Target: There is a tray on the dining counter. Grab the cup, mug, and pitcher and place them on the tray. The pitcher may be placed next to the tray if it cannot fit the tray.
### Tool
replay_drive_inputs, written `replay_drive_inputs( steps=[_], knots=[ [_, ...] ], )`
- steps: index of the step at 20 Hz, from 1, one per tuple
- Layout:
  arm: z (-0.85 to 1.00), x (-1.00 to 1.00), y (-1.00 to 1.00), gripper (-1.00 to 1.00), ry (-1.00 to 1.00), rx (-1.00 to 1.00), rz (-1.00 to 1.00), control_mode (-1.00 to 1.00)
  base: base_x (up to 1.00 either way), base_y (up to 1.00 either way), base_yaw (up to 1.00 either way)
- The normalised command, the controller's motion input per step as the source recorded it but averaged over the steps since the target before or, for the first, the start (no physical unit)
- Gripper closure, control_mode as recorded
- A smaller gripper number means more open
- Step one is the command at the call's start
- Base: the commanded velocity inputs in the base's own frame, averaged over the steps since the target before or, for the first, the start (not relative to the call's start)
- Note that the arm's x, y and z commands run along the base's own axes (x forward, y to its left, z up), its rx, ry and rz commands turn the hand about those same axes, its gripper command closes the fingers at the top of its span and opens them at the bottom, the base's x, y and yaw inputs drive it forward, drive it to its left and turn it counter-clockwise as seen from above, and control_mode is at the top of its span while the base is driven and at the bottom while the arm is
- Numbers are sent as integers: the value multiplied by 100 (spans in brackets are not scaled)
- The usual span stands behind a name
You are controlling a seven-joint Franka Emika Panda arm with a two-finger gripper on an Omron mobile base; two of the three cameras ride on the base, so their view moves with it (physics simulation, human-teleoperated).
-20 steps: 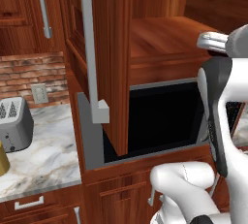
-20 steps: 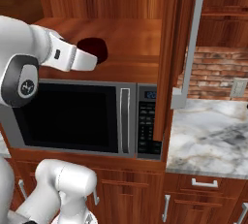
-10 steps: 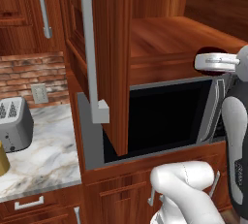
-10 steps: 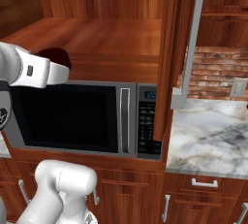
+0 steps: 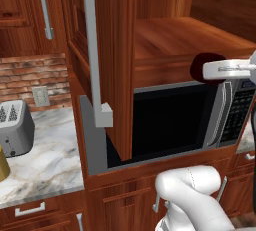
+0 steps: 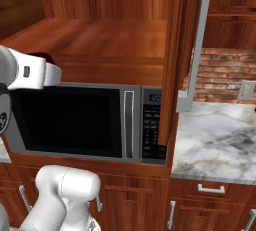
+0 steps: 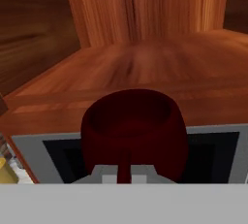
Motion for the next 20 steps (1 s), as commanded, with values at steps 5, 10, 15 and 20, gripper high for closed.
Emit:
replay_drive_inputs(
  steps=[5,10,15,20],
  knots=[
    [0,0,0,100,0,0,0,-100,0,0,0],
    [0,-1,0,100,0,0,0,-100,0,0,0],
    [0,-4,0,100,0,0,0,-100,0,0,0],
    [0,-3,0,100,0,0,0,100,-36,0,1]
  ],
)
